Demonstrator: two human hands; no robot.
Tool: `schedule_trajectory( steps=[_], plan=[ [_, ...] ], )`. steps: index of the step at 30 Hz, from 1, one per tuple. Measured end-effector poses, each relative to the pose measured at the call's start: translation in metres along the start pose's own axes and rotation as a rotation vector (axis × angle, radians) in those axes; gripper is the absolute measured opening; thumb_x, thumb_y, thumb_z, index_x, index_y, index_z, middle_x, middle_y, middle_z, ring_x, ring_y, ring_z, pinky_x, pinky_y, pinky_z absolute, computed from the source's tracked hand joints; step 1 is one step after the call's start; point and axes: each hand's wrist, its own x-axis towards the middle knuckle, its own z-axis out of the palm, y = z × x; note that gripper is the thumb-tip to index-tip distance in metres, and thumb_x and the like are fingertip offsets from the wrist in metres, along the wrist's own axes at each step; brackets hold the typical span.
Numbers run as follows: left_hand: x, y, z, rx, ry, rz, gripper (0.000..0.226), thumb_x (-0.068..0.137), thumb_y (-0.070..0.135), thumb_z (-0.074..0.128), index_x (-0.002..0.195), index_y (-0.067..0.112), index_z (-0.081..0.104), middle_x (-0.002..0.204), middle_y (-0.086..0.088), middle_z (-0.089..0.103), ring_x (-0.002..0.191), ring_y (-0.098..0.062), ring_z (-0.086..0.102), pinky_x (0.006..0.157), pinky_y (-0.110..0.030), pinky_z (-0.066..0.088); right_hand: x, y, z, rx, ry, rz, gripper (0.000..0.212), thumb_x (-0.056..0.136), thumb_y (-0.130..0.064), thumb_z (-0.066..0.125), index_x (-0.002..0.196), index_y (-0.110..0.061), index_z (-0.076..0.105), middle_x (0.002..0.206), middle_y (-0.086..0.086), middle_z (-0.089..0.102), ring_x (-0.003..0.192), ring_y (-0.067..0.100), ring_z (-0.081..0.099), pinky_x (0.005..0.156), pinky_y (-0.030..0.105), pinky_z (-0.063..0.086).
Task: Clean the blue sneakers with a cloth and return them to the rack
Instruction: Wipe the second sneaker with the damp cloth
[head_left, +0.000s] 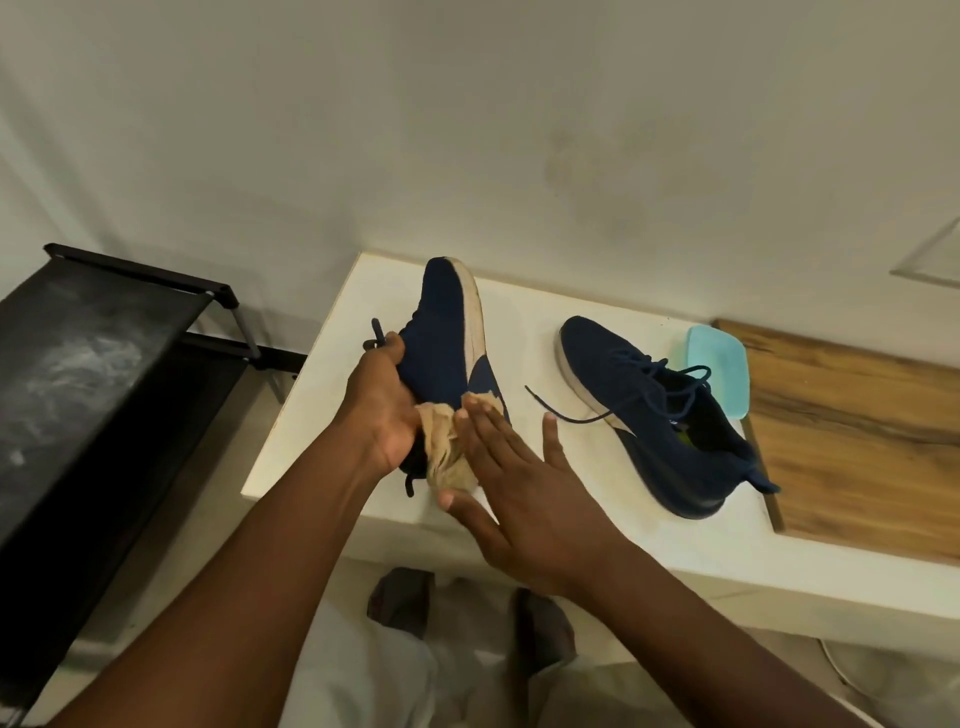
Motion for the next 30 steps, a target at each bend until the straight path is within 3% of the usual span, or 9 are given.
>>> schedule_trajectory(
  steps=[2,5,8,12,18,20,24,27,30],
  plan=[
    [-0.002,-0.004,0.003,0.123,-0.033,0.017,0.044,0.102,0.052,0.049,0.121,0.016,0.065,0.116,-0.010,0.075,0.104,-0.029,0.071,0.085,-0.043,0.057,-0.003,0.008,0.005,-0.018,0.025,0.099,0.074,0.099,-0.065,0.011,0.154,-0.023,-0.014,0.160,-0.010,-0.025,0.145,0.004,-0.025,0.116,0.057,-0.016],
    [-0.009,-0.013,0.004,0.660,-0.121,0.058,0.052,0.090,0.063,0.061,0.119,0.021,0.068,0.112,-0.002,0.076,0.105,-0.024,0.071,0.097,-0.044,0.055,0.006,0.015,0.009,0.098,0.027,0.217,0.076,0.098,-0.067,0.009,0.155,-0.022,-0.014,0.161,-0.008,-0.021,0.146,0.005,-0.023,0.116,0.056,-0.014],
    [-0.024,-0.024,0.008,0.884,-0.112,0.194,0.037,0.096,0.050,0.060,0.112,0.018,0.069,0.104,-0.002,0.075,0.095,-0.018,0.072,0.086,-0.034,0.059,0.020,0.013,0.005,0.313,0.046,0.220,0.071,0.099,-0.064,0.008,0.156,-0.026,-0.009,0.162,-0.009,-0.016,0.146,0.003,-0.021,0.118,0.059,-0.008],
    [-0.033,-0.026,0.013,0.661,-0.015,0.205,0.039,0.100,0.053,0.053,0.102,0.018,0.070,0.093,-0.003,0.078,0.084,-0.019,0.074,0.068,-0.031,0.058,0.002,-0.006,-0.003,0.214,0.088,0.125,0.067,0.101,-0.058,0.009,0.154,-0.025,-0.014,0.160,-0.010,-0.024,0.144,0.002,-0.026,0.118,0.053,-0.013],
    [-0.051,-0.023,0.030,0.163,-0.015,0.085,0.056,0.101,0.056,0.047,0.126,0.009,0.063,0.118,-0.012,0.074,0.097,-0.027,0.075,0.078,-0.040,0.059,-0.018,0.002,-0.016,-0.051,0.294,0.204,0.071,0.101,-0.061,0.012,0.156,-0.021,-0.009,0.163,-0.005,-0.018,0.147,0.008,-0.020,0.116,0.060,-0.013],
    [-0.066,-0.026,0.041,0.090,-0.094,0.064,0.060,0.100,0.059,0.045,0.125,0.008,0.064,0.113,-0.012,0.076,0.092,-0.023,0.077,0.076,-0.039,0.059,-0.010,0.011,-0.028,0.001,0.359,0.271,0.072,0.100,-0.062,0.009,0.157,-0.020,-0.004,0.164,-0.005,-0.013,0.147,0.006,-0.019,0.117,0.061,-0.009],
    [-0.093,-0.030,0.058,-0.002,-0.283,-0.009,0.061,0.092,0.063,0.058,0.126,0.013,0.065,0.111,-0.012,0.077,0.102,-0.027,0.075,0.091,-0.042,0.057,-0.003,0.006,-0.052,0.137,0.431,0.230,0.070,0.100,-0.062,0.011,0.157,-0.022,0.006,0.165,-0.006,-0.002,0.148,0.006,-0.016,0.117,0.060,-0.006],
    [-0.100,-0.019,0.059,-0.098,-0.288,-0.026,0.069,0.091,0.067,0.056,0.128,0.009,0.063,0.112,-0.018,0.075,0.099,-0.034,0.075,0.081,-0.047,0.057,-0.025,-0.019,-0.053,0.199,0.496,0.147,0.065,0.103,-0.052,0.021,0.157,-0.021,0.000,0.164,-0.006,-0.005,0.149,0.006,-0.012,0.119,0.057,-0.007],
    [-0.103,-0.009,0.060,-0.190,-0.279,-0.021,0.068,0.091,0.063,0.059,0.128,0.006,0.063,0.114,-0.021,0.074,0.103,-0.039,0.073,0.085,-0.052,0.056,-0.043,-0.030,-0.044,0.344,0.514,0.158,0.068,0.102,-0.054,0.020,0.156,-0.025,-0.008,0.163,-0.011,-0.013,0.148,0.003,-0.012,0.119,0.053,-0.008]
  ],
)
